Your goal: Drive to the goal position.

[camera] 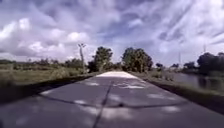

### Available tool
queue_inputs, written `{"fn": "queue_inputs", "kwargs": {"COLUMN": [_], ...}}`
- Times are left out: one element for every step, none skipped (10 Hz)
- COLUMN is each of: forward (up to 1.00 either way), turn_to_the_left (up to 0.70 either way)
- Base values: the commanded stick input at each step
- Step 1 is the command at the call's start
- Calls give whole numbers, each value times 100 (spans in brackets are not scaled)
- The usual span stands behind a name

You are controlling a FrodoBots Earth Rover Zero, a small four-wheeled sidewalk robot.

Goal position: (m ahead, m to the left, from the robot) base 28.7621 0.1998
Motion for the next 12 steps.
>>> {"fn": "queue_inputs", "kwargs": {"forward": [100, 100, 100, 100, 100, 100, 100, 100, 100, 100, 100, 100], "turn_to_the_left": [0, 0, -3, -16, -32, -40, -40, -20, -2, -1, 0, 0]}}
